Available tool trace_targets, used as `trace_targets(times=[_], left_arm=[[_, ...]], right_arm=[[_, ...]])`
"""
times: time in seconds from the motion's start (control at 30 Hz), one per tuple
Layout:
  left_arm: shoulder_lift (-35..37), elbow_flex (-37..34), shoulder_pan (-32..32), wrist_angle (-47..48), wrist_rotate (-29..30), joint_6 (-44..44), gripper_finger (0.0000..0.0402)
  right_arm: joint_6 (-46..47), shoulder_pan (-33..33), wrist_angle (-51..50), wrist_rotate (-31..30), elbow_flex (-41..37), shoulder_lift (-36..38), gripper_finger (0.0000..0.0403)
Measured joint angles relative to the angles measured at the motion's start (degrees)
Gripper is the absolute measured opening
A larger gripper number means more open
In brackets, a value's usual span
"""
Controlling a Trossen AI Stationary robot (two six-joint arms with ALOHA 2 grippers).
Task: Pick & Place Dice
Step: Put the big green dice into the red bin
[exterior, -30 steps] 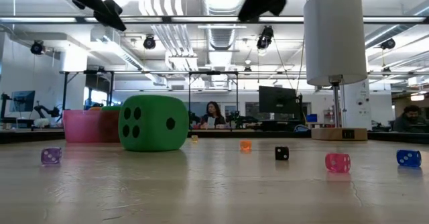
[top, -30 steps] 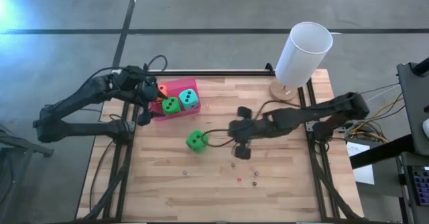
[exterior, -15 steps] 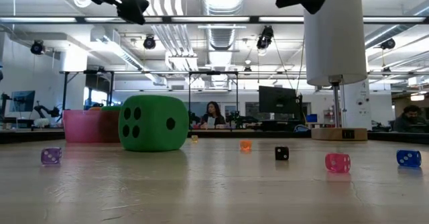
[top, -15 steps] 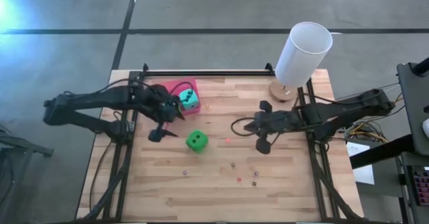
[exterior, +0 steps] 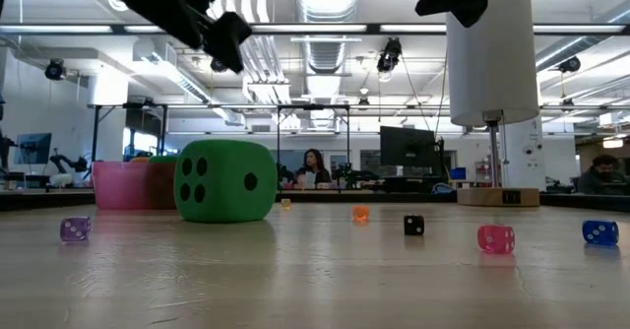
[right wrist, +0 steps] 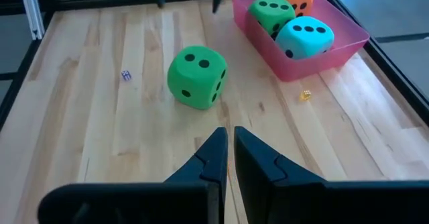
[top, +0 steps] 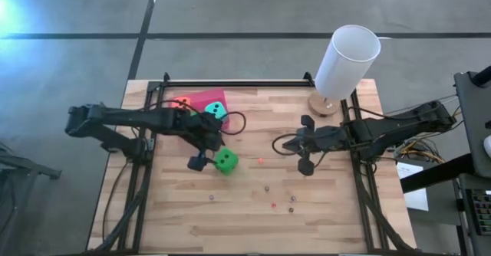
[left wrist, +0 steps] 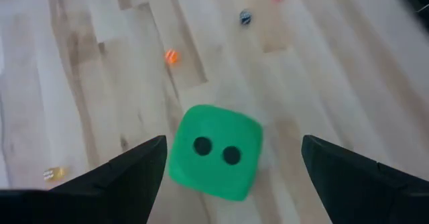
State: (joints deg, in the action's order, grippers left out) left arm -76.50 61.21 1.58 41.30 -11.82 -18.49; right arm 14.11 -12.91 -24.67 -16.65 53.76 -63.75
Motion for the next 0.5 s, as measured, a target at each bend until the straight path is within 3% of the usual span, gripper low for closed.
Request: trace_targets(times=[0.13, 0.5], left_arm=[[-2.39, 0.00, -0.39, -0.62, 2.68, -2.22, 0.0347], [-4.03, -0.02, -0.41, -3.02, 2.77, 0.29, 0.0347]], right_arm=[[-1.21, 0.00, 0.00, 0.02, -0.08, 0.00, 0.0027], [-1.25, 0.00, -0.04, 0.11, -0.22, -0.04, 0.0027]])
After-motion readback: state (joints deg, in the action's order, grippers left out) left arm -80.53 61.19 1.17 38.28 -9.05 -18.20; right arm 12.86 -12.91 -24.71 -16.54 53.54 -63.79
